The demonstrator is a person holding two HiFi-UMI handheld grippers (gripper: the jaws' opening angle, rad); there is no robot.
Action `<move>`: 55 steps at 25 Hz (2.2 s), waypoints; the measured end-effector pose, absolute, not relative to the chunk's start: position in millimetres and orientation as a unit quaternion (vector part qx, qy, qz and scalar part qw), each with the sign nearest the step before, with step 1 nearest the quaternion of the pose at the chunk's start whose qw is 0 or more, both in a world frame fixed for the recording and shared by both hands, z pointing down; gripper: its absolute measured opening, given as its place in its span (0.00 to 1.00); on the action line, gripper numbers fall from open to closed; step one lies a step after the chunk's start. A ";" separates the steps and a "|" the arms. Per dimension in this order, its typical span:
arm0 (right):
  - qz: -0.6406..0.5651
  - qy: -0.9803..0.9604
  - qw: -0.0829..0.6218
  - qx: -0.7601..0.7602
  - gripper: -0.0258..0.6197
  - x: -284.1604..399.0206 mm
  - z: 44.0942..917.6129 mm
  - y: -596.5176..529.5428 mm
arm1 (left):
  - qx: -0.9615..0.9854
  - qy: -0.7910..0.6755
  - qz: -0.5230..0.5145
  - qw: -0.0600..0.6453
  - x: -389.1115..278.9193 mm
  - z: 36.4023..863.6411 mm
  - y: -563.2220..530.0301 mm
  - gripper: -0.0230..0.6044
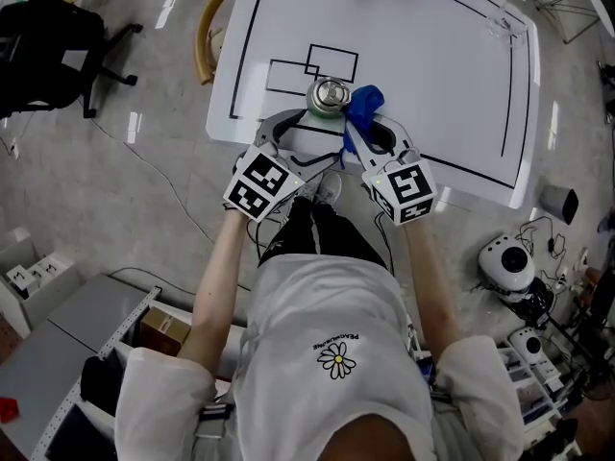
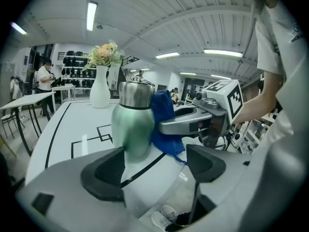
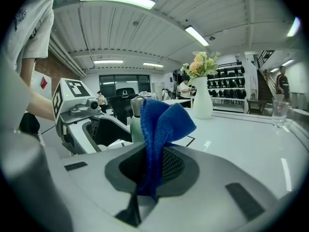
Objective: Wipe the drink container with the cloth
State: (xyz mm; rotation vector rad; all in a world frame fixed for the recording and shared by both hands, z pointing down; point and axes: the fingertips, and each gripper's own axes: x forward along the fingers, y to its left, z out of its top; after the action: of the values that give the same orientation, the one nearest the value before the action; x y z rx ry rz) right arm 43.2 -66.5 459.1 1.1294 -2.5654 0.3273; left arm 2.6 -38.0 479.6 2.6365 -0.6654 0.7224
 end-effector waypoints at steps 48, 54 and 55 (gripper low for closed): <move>0.106 -0.900 0.163 0.389 0.11 36.2 452.7 -50.0 | 0.931 -0.211 0.247 0.166 36.9 475.9 -15.4 0.65; 0.108 -0.901 0.162 0.388 0.11 35.6 452.6 -48.8 | 0.928 -0.233 0.241 0.162 23.1 466.7 -17.2 0.65; 0.109 -0.901 0.161 0.388 0.11 35.2 452.3 -48.6 | 0.926 -0.241 0.243 0.157 17.9 465.8 -21.3 0.65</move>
State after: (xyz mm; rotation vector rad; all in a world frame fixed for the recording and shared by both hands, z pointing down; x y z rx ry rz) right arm 35.2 -48.6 452.3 1.1085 -2.5716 0.3099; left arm 17.9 -21.3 465.8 2.6505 -0.6898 0.6940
